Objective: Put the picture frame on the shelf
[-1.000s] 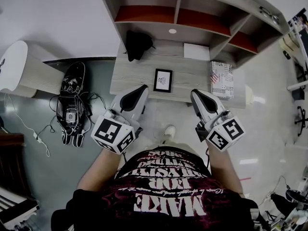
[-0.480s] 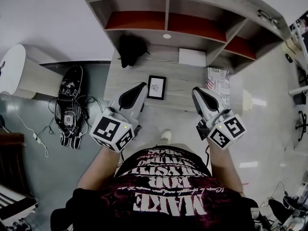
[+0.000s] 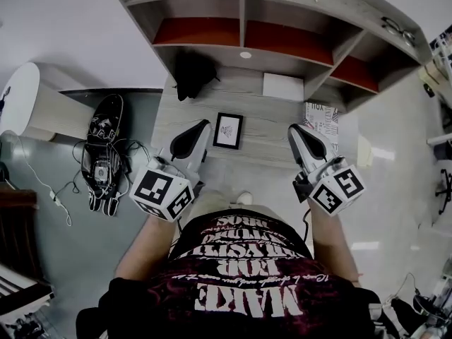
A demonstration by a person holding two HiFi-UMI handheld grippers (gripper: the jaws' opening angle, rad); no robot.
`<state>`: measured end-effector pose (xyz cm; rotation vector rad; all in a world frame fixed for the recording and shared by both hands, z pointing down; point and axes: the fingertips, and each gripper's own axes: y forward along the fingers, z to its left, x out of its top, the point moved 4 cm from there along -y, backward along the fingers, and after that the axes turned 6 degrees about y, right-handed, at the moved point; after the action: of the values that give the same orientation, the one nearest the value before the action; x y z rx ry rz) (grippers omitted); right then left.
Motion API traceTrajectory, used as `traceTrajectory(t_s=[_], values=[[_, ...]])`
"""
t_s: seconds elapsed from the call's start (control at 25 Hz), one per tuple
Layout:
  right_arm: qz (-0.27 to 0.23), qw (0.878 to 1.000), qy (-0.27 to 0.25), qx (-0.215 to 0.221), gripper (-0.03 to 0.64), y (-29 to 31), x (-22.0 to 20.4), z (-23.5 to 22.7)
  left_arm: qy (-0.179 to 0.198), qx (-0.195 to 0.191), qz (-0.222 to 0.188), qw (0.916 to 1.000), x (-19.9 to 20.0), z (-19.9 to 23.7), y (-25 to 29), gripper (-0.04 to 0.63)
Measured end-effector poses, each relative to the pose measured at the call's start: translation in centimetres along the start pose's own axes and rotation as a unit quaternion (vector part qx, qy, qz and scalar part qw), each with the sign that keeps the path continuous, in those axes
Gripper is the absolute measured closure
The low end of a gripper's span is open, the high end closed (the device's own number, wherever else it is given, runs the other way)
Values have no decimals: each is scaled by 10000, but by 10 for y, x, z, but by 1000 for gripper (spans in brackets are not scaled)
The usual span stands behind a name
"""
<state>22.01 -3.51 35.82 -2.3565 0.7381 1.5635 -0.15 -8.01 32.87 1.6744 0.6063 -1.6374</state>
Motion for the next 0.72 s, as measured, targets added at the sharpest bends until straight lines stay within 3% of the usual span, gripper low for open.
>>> traceTrajectory(t_s=[0.4,0.72], values=[[159,9998,106,-99,592,26,-15,-10,-235,168,335,9990,-28,32,-2,588],[549,9963,282,-599,592,53,-38,-56,-353,-99,722,9967,-56,67,48,588]])
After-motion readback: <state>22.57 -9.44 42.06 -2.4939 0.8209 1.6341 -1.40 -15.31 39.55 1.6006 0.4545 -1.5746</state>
